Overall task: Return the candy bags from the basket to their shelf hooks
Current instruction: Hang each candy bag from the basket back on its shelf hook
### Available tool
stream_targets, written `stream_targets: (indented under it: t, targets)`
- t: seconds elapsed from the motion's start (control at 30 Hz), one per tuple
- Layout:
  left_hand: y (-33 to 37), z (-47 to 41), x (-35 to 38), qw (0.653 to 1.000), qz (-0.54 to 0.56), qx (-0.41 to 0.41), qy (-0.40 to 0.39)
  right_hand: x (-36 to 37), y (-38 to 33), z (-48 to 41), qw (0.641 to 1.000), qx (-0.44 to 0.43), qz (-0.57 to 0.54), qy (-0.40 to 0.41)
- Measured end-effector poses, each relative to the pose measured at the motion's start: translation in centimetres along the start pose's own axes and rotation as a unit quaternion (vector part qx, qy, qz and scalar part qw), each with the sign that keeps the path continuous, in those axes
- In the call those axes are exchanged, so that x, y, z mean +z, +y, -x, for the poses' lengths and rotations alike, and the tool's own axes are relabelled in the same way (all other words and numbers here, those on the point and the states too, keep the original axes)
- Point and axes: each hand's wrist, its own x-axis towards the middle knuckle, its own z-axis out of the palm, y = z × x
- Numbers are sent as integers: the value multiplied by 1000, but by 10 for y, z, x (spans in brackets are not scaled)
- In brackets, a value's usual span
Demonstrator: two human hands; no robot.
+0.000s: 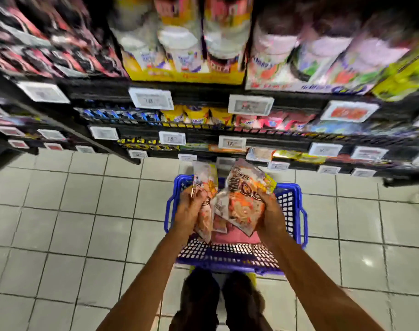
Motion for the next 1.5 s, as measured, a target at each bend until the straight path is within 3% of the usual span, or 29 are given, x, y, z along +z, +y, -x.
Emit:
stream_targets:
  t: [0.2, 0.33, 0.6, 0.73, 0.87, 1.1, 1.5]
  targets:
    - [175, 117, 13, 995, 46, 90, 17, 49, -136, 154, 992, 10, -64, -107]
    - [278, 179, 17, 987, 39, 154, 29, 88, -207, 236, 982, -63, -23, -174]
    - [425, 266, 9, 954, -18, 290, -76, 128, -294, 330, 932, -300, 155, -129]
    - [474, 280, -6, 944, -20, 319, -80, 150, -325, 352, 911, -371, 154, -93]
    - [517, 279, -24, 935, -8, 351, -44, 178, -344, 371, 891, -417, 163, -75]
    - [547, 262, -52, 930, -20, 360, -73, 235, -347, 396, 862, -476, 135, -112]
    - [554, 235, -62, 921, -21, 383, -77, 286, -366, 398, 856, -480, 138, -134]
